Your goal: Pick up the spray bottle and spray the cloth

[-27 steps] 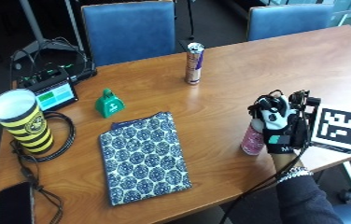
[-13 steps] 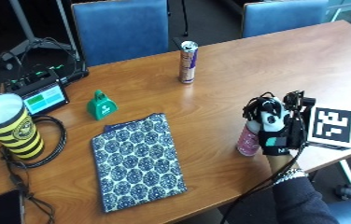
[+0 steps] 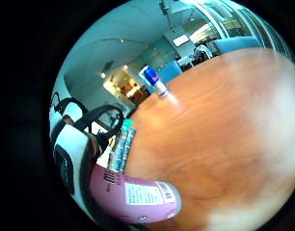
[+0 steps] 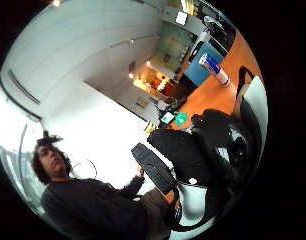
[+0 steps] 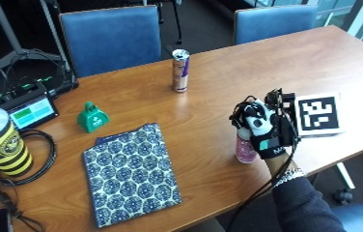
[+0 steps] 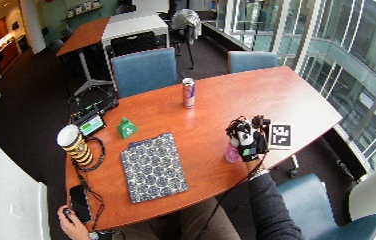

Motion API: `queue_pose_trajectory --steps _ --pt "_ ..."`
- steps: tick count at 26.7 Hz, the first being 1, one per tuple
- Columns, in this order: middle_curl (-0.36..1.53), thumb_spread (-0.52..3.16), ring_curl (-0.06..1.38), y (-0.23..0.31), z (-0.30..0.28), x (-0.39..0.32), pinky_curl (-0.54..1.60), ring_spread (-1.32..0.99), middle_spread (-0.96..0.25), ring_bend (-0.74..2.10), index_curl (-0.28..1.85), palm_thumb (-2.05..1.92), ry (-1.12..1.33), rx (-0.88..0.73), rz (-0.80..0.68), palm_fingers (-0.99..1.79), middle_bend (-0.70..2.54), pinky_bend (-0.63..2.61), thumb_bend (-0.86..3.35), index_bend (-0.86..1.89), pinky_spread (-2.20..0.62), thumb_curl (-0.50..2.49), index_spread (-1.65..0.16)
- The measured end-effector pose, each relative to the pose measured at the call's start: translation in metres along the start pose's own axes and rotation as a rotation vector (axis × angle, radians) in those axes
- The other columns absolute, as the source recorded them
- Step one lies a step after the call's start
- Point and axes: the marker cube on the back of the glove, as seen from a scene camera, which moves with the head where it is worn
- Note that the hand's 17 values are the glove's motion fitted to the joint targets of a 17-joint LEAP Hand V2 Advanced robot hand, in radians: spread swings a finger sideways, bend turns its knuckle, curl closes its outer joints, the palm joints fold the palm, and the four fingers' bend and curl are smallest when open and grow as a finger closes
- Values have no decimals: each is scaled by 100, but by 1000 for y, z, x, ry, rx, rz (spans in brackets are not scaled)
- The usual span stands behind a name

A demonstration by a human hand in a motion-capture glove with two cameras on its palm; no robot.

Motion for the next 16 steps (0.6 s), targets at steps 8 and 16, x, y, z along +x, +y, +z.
queue_pose_trajectory --steps 8,16 --pt "57 107 47 -29 18 -57 41 -17 -20 74 58 34 70 -303 -123 144 79 51 -1 44 -33 24 -27" --pt "57 109 47 -41 48 -109 41 -17 -19 75 58 36 238 -632 -210 143 79 51 -2 45 -33 24 -27"
